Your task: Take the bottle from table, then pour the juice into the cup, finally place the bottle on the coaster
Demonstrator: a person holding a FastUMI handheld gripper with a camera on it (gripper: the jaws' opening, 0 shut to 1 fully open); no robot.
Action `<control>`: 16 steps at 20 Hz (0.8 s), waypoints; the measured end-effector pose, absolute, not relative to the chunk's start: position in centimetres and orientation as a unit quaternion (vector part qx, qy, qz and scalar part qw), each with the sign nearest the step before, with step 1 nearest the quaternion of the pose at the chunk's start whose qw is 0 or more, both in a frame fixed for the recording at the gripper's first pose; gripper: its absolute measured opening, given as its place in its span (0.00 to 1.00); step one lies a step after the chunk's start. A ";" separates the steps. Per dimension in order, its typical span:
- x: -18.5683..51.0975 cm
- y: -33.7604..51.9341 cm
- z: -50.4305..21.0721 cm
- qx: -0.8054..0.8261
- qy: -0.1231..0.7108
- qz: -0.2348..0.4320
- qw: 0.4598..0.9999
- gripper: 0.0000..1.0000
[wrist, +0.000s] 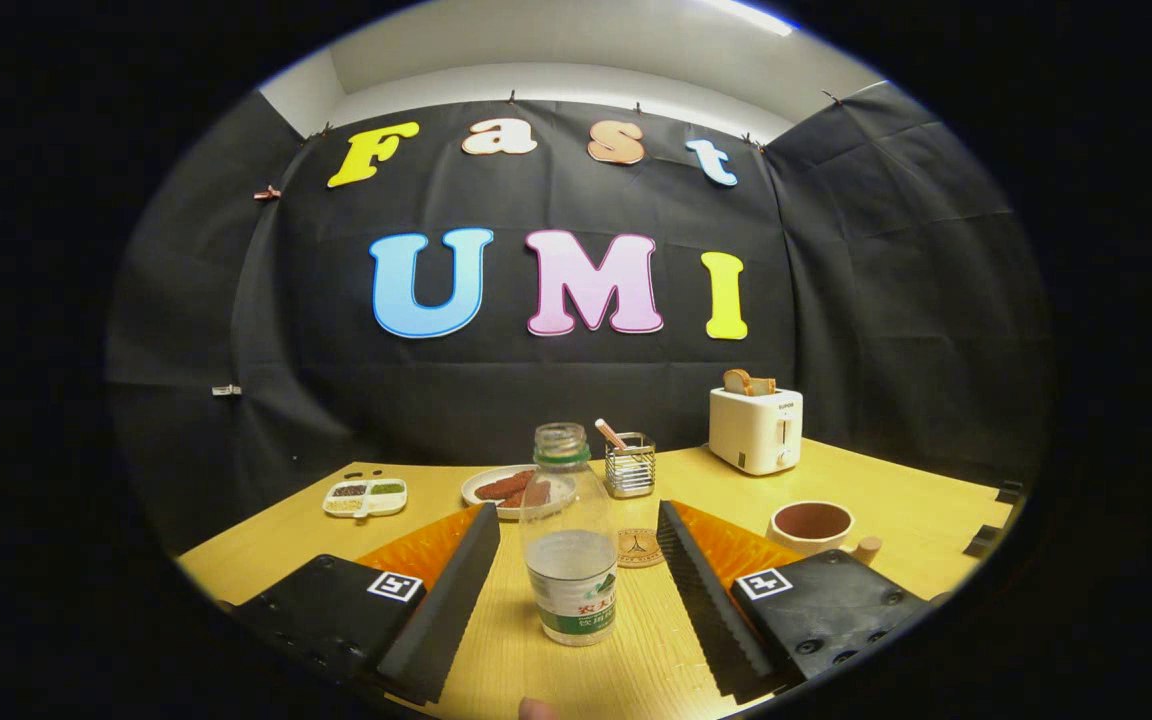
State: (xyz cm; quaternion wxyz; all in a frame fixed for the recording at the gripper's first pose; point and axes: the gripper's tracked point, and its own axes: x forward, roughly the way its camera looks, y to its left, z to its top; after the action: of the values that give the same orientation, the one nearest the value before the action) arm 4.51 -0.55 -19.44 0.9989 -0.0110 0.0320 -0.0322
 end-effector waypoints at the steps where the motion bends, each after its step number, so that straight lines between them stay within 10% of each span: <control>1: 4.9 -0.5 -20.4 -0.014 0.035 -0.030 0.999 0.97; 11: 8.8 -0.6 -26.1 -0.014 0.048 -0.012 0.999 0.97; 13: 8.8 -0.4 -25.8 -0.010 0.046 -0.014 0.999 0.75; 16: 8.7 -0.6 -24.9 0.007 0.057 -0.022 0.998 0.75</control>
State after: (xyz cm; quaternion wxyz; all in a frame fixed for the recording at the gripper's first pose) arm 8.75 -0.55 -24.86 0.9981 0.0065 0.0571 -0.0221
